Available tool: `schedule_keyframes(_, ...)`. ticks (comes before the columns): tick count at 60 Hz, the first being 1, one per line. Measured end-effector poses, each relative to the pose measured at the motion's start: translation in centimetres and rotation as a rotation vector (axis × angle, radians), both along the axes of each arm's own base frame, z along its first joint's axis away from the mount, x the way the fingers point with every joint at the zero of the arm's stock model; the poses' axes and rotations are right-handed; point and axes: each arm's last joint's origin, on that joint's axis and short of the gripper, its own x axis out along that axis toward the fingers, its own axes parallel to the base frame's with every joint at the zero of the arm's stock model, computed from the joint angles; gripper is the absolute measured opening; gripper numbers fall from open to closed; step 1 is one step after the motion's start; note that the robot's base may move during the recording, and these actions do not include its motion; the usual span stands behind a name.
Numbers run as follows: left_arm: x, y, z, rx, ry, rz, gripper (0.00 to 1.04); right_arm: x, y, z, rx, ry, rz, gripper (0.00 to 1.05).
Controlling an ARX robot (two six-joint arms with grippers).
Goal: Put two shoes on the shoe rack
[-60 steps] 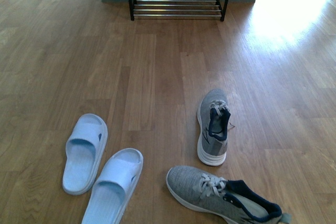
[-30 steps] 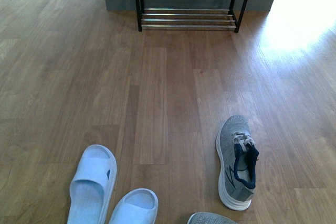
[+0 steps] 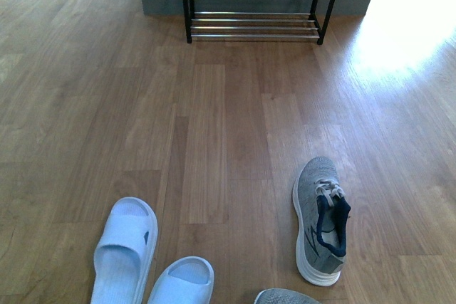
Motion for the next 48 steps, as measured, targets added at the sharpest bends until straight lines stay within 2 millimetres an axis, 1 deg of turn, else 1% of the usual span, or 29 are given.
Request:
schedule_keyframes(7,0.0,0.0,0.0,0.000,0.000,0.001,0.95,2.4,-0.2,-3.3,-0.076,0.136,0.071,0.95)
schedule_keyframes(10,0.0,0.0,0.0,0.000,0.000,0.000,0.95,3.5,-0.1,-5.5,-0.122,0.209,0.112,0.95)
schedule_keyframes(11,0.0,0.0,0.0,0.000,0.000,0.000,0.95,3.7,-0.1,-5.9,-0.128,0.222,0.121,0.95)
schedule_keyframes(13,0.0,0.0,0.0,0.000,0.000,0.001,0.95,4.1,-0.1,-7.5,-0.148,0.281,0.157,0.95)
schedule_keyframes(14,0.0,0.0,0.0,0.000,0.000,0.000,0.95,4.2,-0.1,-7.9,-0.154,0.296,0.165,0.95)
schedule_keyframes(15,0.0,0.0,0.0,0.000,0.000,0.001,0.95,4.3,-0.1,-8.8,-0.162,0.331,0.180,0.95)
schedule_keyframes(16,0.0,0.0,0.0,0.000,0.000,0.000,0.95,4.3,-0.1,-9.3,-0.166,0.348,0.188,0.95)
schedule_keyframes(18,0.0,0.0,0.0,0.000,0.000,0.000,0.95,4.4,-0.1,-11.0,-0.183,0.418,0.219,0.95)
schedule_keyframes(19,0.0,0.0,0.0,0.000,0.000,0.000,0.95,4.4,-0.1,-11.5,-0.192,0.435,0.230,0.95)
schedule_keyframes(22,0.0,0.0,0.0,0.000,0.000,0.000,0.95,4.1,-0.2,-13.9,-0.206,0.535,0.273,0.95)
schedule_keyframes(23,0.0,0.0,0.0,0.000,0.000,0.000,0.95,3.9,-0.3,-15.0,-0.212,0.579,0.290,0.95)
schedule_keyframes(26,0.0,0.0,0.0,0.000,0.000,0.000,0.95,3.4,-0.6,-16.9,-0.227,0.654,0.326,0.95)
schedule_keyframes(29,0.0,0.0,0.0,0.000,0.000,0.000,0.95,3.1,-0.8,-18.2,-0.233,0.705,0.349,0.95)
schedule_keyframes(33,0.0,0.0,0.0,0.000,0.000,0.000,0.95,2.6,-1.1,-19.4,-0.250,0.746,0.377,0.95)
schedule_keyframes(39,0.0,0.0,0.0,0.000,0.000,0.000,0.95,2.1,-1.5,-21.0,-0.264,0.786,0.394,0.95)
schedule_keyframes(48,0.0,0.0,0.0,0.000,0.000,0.000,0.95,2.0,-2.0,-23.0,-0.260,0.822,0.400,0.95)
